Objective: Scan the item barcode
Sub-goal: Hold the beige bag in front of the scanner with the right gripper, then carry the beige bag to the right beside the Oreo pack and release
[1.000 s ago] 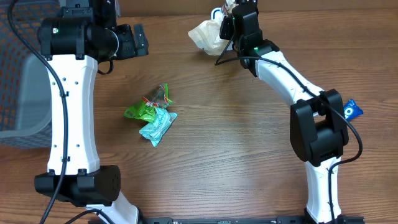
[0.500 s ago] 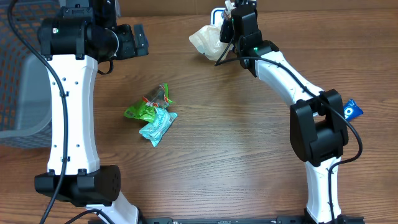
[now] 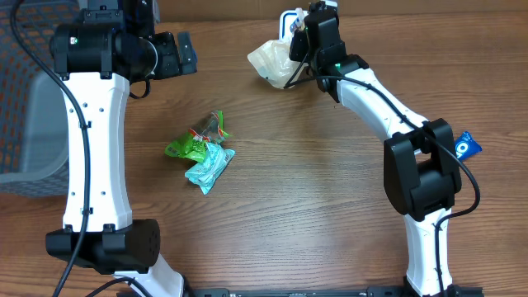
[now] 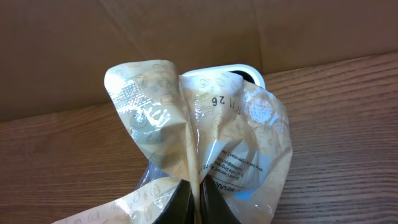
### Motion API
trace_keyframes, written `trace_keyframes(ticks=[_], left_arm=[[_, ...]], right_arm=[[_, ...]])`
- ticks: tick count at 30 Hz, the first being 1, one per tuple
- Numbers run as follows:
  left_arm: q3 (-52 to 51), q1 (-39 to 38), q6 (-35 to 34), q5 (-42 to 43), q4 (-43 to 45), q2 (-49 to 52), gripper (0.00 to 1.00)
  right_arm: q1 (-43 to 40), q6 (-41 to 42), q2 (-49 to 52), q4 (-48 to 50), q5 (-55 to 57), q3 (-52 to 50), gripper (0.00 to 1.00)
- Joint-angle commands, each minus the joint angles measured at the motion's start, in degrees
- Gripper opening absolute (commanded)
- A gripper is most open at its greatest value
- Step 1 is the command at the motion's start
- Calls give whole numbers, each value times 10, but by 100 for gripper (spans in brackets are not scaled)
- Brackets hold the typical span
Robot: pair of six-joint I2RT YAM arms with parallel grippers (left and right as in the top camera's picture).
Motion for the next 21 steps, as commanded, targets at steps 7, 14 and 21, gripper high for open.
trace_keyframes(ticks=[7,14,21], left_arm=[[2,0,-8,3,2,-10,100],[2,0,-8,3,2,-10,100],[2,0,-8,3,2,-10,100]], right_arm=[[3,4,-47,3,-43,14,4],[3,-10,-120,-38,-90,14,4],[-2,-39,-246,-225,-88,14,4]])
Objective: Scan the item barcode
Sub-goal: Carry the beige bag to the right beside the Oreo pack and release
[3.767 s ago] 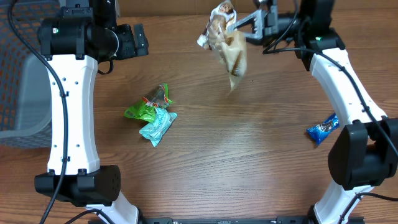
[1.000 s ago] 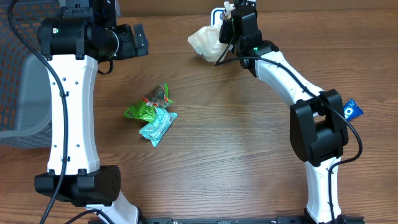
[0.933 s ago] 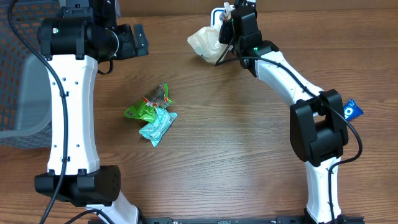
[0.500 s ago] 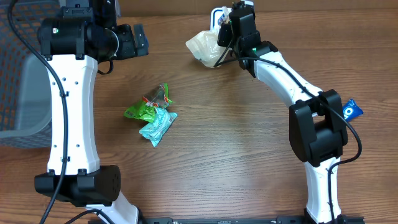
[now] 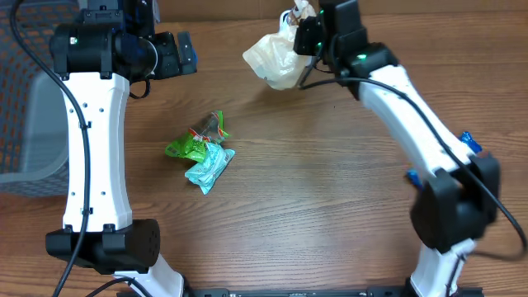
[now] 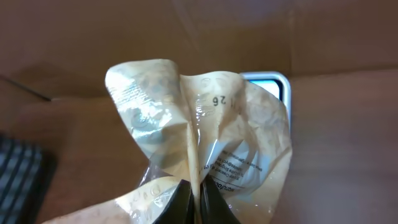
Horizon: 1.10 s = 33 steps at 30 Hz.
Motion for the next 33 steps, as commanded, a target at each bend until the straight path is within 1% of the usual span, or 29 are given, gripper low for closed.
trace_keyframes(ticks=[1,3,7,9,12,15,19,23,27,29,32,33], left_arm=[[2,0,-8,4,2,-10,100],[2,0,-8,4,2,-10,100],[2,0,-8,4,2,-10,100],[2,0,-8,4,2,-10,100],[2,0,-8,4,2,-10,100],[2,0,-8,4,2,-10,100],[2,0,-8,4,2,-10,100],[2,0,-8,3,2,-10,100],[2,0,-8,4,2,-10,100],[2,0,-8,4,2,-10,100],[2,0,-8,4,2,-10,100],[2,0,-8,4,2,-10,100]], right_arm=[[-7,-19,-105,-89,2,13,4],[-18,-15,-141,-151,11,13,4],[-71,47,-199,-287,66,13,4],[-111,68,-206,-337,76,13,4],[-173,89,-198,-381,75,2,4],[-233,117,-183,-382,76,-33,4],[-302,141,-148,-353,76,-91,4],[-353,142,-94,-334,75,-127,4],[-378,141,-62,-327,54,-130,4],[-381,137,-61,-327,37,-130,11],[-381,103,-63,-328,8,-119,18],[-380,89,-63,-330,-15,-109,23]])
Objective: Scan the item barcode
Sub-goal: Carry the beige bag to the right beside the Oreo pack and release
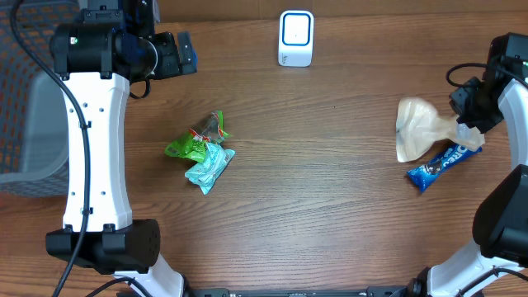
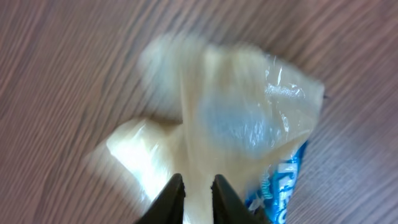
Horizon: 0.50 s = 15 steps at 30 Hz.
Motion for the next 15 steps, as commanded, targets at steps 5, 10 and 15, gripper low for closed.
trace_keyframes(ticks=[5,10,15], left_arm=[[2,0,-8,3,2,-10,100],[2,0,-8,3,2,-10,100],[2,0,-8,3,2,-10,100]], right_arm=[[5,-87,-13,-20,-181,75,29],[41,-119,-13,4,-333,97,31],[158,-119,-12,56,-333,90,56]])
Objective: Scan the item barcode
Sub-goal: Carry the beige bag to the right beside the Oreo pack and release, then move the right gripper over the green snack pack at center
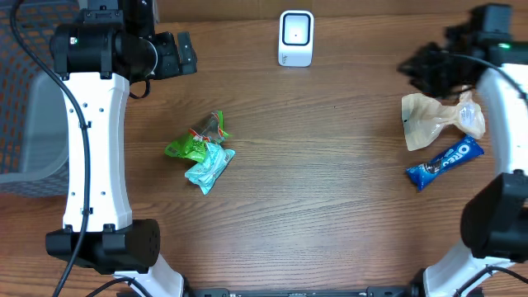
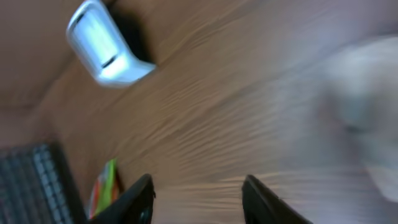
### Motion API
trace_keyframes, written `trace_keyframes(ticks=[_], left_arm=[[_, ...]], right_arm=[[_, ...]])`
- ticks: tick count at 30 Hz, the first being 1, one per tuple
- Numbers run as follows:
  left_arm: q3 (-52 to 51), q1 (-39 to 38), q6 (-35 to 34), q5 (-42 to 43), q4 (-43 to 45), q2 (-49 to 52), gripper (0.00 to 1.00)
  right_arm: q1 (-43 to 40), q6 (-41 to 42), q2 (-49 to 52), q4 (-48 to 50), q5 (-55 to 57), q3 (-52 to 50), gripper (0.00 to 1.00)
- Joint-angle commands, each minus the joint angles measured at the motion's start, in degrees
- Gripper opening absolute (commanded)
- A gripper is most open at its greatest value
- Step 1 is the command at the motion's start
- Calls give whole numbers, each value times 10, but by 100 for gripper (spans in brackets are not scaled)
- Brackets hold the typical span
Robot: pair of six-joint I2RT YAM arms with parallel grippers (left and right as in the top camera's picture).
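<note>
The cream crinkled packet [image 1: 433,120] lies on the table at the right, beside a blue Oreo bar [image 1: 444,163]. My right gripper [image 1: 417,70] hangs open above and to the left of the packet, holding nothing; its wrist view is blurred, with the gripper [image 2: 198,190] over bare wood. The white barcode scanner [image 1: 296,37] stands at the back centre, also seen as the scanner [image 2: 106,48]. A green packet [image 1: 195,142] and a teal packet [image 1: 209,167] lie left of centre. My left gripper [image 1: 186,53] is raised at the back left, its jaws hard to make out.
A grey mesh basket [image 1: 33,124] sits at the left edge. The left arm's white column [image 1: 95,148] stands over the table's left side. Cardboard lines the back edge.
My right gripper has let go of the cream packet, which now lies by the Oreo bar. The gripper has opened and moved up and to the left. The left arm stayed still.
My right gripper held the cream packet in front of the scanner at the back centre, then a little higher there. It then had the packet at the table's right side by the Oreo bar. Now the packet lies there, released.
</note>
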Motion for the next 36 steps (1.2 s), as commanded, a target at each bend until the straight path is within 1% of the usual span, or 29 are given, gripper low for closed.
trace_keyframes(ticks=[1,2,3,4,10,17,21,23,25,31,33,34,36], left_arm=[[2,0,-8,4,2,-10,100],[2,0,-8,3,2,-10,100],[2,0,-8,4,2,-10,100],[2,0,-8,4,2,-10,100],[2,0,-8,4,2,-10,100],[2,0,-8,4,2,-10,100],[2,0,-8,3,2,-10,100],[2,0,-8,4,2,-10,100],[2,0,-8,4,2,-10,100],[2,0,-8,4,2,-10,100],[2,0,-8,4,2,-10,100],[2,0,-8,4,2,-10,100],[2,0,-8,3,2,-10,100]], right_arm=[[88,-10,-12,36,-40,1,63],[125,-10,-11,66,-40,-12,76],[143,-10,-9,81,-36,-19,80],[180,-10,-2,108,-26,-31,84],[269,-6,64,174,-31,-41,84],[334,-6,129,244,-104,-41,86],[366,-6,140,272,-107,-41,90],[381,-3,146,296,-107,-41,89],[402,24,157,335,-87,-41,88],[445,24,189,369,-55,-41,85],[455,24,205,383,-49,-41,81],[459,25,212,388,-46,-41,75],[463,24,223,398,-44,-41,67]])
